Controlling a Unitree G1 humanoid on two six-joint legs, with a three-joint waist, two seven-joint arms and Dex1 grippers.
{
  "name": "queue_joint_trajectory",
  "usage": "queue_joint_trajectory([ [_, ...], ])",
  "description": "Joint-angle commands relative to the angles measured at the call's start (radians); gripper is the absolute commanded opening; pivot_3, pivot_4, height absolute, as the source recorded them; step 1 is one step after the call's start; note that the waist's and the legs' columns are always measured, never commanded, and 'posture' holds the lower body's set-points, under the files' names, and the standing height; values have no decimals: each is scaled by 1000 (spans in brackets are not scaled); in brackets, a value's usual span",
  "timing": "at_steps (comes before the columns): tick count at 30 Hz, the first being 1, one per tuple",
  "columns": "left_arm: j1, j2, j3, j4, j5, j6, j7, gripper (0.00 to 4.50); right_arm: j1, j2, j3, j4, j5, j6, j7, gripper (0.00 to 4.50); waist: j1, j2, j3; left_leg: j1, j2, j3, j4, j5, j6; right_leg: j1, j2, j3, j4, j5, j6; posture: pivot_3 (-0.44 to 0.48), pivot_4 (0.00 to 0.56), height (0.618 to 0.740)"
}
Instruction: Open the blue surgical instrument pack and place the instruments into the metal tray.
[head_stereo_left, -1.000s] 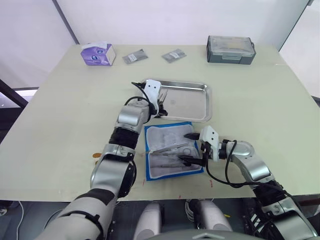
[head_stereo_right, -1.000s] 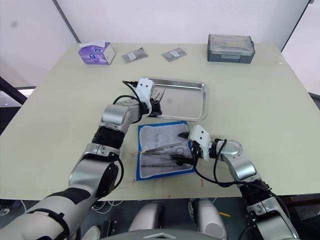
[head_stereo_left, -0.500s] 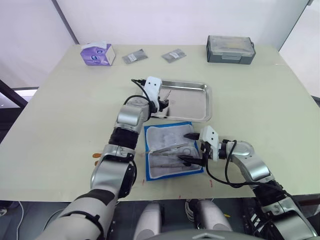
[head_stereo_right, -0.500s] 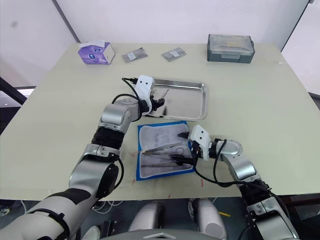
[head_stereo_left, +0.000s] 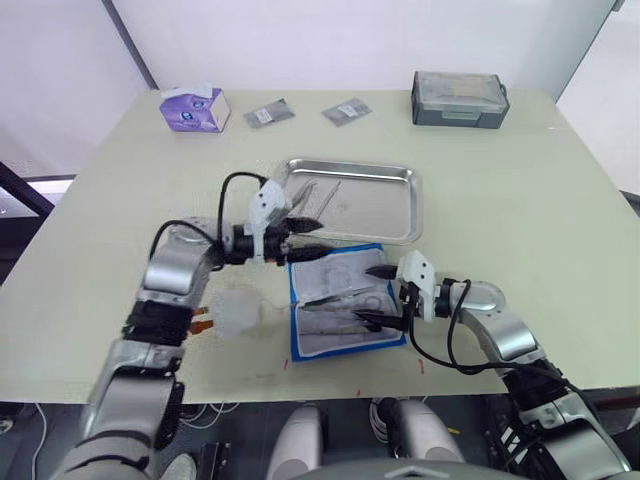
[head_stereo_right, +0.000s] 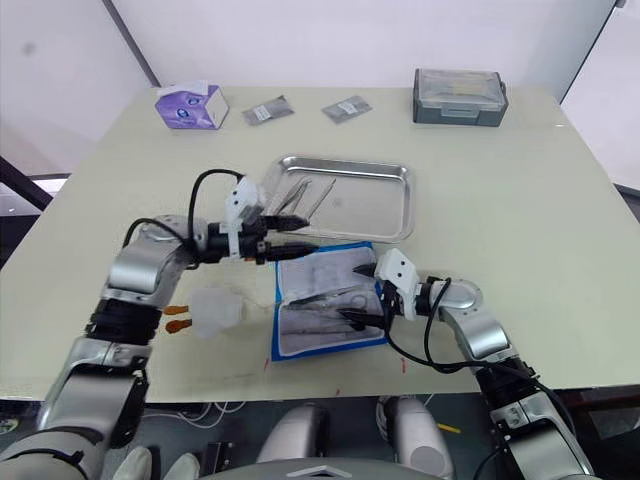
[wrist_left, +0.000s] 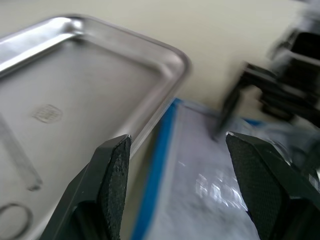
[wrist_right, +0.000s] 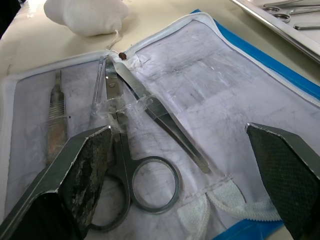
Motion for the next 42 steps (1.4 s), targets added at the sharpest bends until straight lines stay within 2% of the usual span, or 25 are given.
queue_joint_trajectory([
  [1,80,44,-31,-50,8,-103,-116,3205,35,-3,43,84,-37,46,-8,4500,-2,1,0,0,0,0,0,0,0,0,0,0,0,0,0,0,150,738],
  [8,123,17,-62,-17,69,-203,-97,3205,42,-1,42,76,-35,48,-11,4500,0,1,0,0,0,0,0,0,0,0,0,0,0,0,0,0,150,738],
  [21,110,-15,-109,144,175,-354,-76,3205,50,-2,40,68,-33,52,-16,4500,0,1,0,0,0,0,0,0,0,0,0,0,0,0,0,0,150,738],
  [28,117,-51,-136,153,211,-381,-66,3205,51,-2,40,67,-34,52,-19,4500,2,2,-1,0,0,0,0,0,0,0,0,0,0,0,0,0,150,738],
  [36,158,-33,-154,133,223,-383,-103,3205,61,-4,39,56,-31,55,-24,4500,3,4,-4,0,0,0,0,0,1,0,0,0,0,0,0,0,150,738],
  [39,181,-32,-160,136,227,-397,-103,2443,59,-2,39,57,-30,55,-26,4500,3,6,-5,0,0,0,0,0,1,0,0,0,0,0,0,0,150,738],
  [42,188,-36,-160,131,221,-390,-98,1040,59,0,39,57,-29,55,-27,4500,3,6,-6,0,0,0,0,0,1,1,0,0,-1,0,0,0,150,738],
])
